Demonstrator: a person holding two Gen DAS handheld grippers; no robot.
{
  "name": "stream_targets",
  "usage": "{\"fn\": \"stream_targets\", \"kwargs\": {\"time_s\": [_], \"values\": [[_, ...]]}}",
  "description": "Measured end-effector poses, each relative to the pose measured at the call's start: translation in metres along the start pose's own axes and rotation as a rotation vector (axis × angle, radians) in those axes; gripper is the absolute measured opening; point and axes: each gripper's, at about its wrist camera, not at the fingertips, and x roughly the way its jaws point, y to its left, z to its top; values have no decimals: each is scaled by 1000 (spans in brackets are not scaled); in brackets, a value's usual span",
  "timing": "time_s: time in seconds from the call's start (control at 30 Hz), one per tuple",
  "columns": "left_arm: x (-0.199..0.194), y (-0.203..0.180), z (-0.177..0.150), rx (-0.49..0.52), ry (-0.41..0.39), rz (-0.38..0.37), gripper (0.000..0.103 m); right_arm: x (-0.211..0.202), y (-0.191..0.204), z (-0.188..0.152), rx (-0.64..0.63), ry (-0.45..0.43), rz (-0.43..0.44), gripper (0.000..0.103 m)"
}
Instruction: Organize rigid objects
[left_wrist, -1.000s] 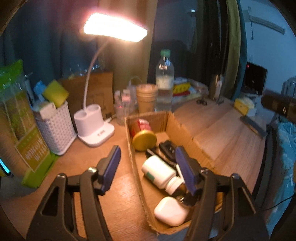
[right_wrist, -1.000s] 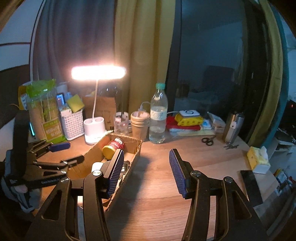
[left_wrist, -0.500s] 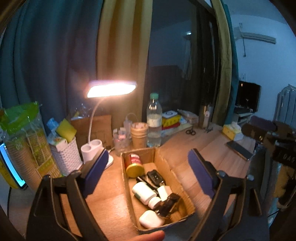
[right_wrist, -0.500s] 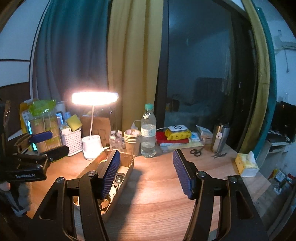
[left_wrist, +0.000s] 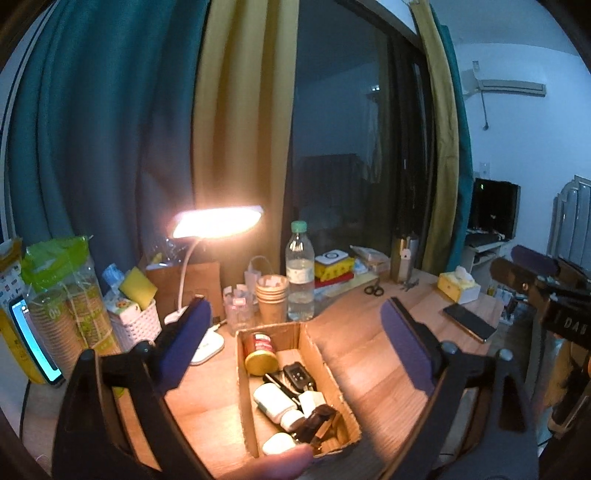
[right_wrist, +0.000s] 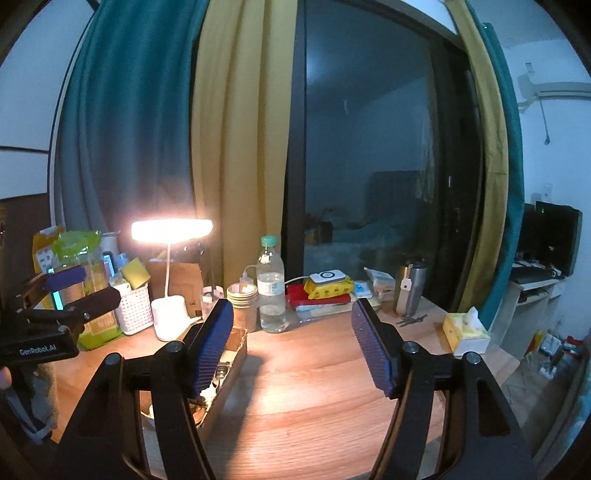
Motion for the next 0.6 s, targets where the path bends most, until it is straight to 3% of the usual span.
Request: {"fn": "stream_targets", "kwargs": {"time_s": [0.3, 0.6], "values": [[-15, -10, 9, 18, -59, 11, 99, -18, -10, 2, 23, -40, -19, 70], [-15, -12, 10, 25, -59, 13, 100, -18, -12, 1, 26, -41, -19, 70]]}}
